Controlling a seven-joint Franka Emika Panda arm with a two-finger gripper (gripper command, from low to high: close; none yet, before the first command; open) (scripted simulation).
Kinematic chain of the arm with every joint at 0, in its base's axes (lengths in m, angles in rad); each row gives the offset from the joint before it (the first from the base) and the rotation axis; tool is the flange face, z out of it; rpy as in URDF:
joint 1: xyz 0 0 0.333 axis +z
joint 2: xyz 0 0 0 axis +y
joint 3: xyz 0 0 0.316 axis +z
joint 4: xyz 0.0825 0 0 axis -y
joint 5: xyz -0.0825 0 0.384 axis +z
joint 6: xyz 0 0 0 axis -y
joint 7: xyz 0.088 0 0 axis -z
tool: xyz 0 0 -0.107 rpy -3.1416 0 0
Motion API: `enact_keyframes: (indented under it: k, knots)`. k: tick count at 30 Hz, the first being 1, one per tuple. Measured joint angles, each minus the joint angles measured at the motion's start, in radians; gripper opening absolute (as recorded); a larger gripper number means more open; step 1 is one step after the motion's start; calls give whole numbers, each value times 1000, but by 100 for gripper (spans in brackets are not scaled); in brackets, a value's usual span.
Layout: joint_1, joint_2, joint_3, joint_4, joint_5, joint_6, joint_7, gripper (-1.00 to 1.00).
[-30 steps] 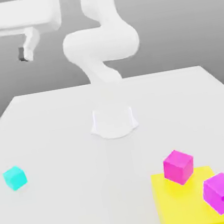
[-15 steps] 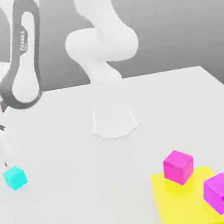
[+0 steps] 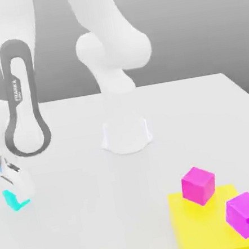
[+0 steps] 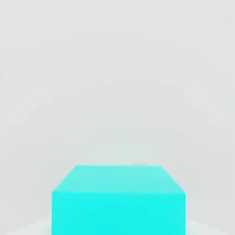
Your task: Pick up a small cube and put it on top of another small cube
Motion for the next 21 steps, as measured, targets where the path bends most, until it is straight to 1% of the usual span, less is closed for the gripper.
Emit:
enact_keyframes:
  k: [3, 4, 7, 13, 21]
  knots:
    - [38, -109, -65, -25, -130, -77, 98, -100]
    - [60, -138, -57, -27, -157, -101, 145, -100]
    - [198, -205, 15, -17, -196, -168, 306, -100]
    - [462, -323, 147, 8, -224, -300, 617, -100]
    - [678, -452, 403, 38, -218, -462, 984, -100]
